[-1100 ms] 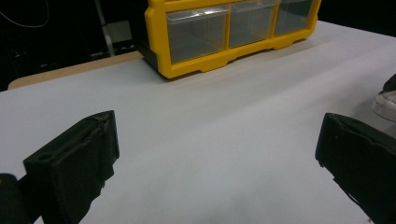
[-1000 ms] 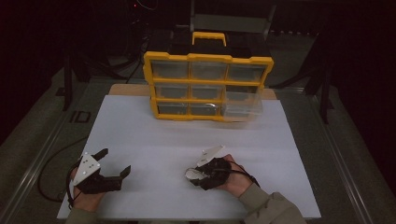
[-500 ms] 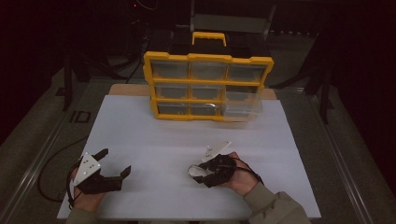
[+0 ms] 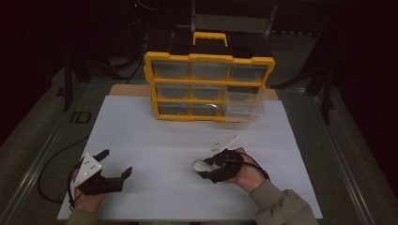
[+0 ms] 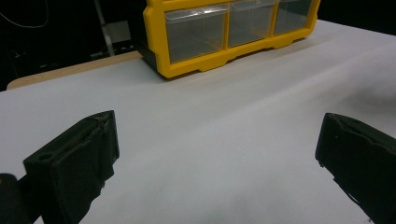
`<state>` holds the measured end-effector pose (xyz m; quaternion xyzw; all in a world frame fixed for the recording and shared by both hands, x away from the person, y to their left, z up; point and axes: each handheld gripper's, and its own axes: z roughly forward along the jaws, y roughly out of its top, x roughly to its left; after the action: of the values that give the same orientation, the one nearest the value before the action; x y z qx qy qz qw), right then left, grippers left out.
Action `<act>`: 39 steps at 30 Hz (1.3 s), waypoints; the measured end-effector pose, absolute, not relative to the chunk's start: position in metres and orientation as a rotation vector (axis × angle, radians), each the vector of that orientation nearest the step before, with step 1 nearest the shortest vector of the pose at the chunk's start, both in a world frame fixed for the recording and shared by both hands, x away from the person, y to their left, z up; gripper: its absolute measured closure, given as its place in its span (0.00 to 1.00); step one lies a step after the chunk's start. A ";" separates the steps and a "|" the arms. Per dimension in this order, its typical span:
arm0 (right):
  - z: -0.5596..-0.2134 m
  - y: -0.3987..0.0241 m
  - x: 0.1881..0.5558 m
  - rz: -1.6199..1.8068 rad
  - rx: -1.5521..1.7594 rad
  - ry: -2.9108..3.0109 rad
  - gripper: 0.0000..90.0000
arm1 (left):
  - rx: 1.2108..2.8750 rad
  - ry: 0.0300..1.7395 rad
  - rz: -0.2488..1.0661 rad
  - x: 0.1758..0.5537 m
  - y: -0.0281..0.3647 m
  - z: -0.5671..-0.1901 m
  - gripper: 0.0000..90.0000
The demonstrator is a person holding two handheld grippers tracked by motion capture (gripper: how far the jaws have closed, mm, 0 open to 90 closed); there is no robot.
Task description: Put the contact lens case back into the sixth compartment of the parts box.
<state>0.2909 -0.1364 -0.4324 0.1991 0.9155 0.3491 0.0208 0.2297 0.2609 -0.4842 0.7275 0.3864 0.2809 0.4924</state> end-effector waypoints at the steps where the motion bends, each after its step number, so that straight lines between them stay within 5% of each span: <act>1: -0.431 -0.137 0.291 1.083 0.620 2.836 0.55 | 1.767 0.937 0.681 0.230 0.261 -0.484 0.00; 39: -0.393 -0.156 0.314 1.085 0.731 2.750 0.55 | 1.768 0.948 0.687 0.230 0.261 -0.486 0.00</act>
<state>0.3140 -0.1556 -0.3926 0.2397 0.9020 0.3560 0.0479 0.2296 0.2607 -0.4858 0.7275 0.3902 0.2828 0.4884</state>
